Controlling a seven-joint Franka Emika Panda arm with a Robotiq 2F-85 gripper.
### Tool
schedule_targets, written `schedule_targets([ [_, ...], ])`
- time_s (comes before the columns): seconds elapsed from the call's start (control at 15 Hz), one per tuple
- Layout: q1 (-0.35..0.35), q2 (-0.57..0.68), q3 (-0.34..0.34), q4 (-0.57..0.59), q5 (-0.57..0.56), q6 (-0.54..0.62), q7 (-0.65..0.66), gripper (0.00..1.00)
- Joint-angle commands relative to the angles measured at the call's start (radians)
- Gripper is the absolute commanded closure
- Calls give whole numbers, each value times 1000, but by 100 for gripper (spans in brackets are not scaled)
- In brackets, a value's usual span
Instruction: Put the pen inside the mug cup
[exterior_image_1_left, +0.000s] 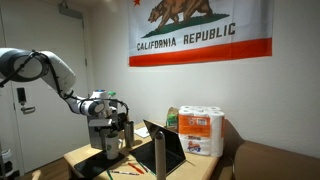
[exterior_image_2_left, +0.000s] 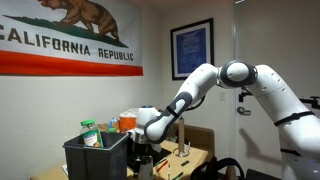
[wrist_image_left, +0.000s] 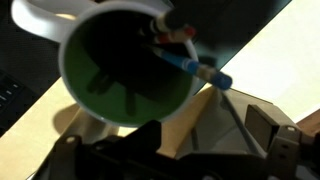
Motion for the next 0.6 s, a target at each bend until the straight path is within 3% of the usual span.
schedule_targets([
  [0.0,-34,26,25,18,-21,23,-51,0],
  [0.53,-85,-21,103,31,11,75,-105,0],
])
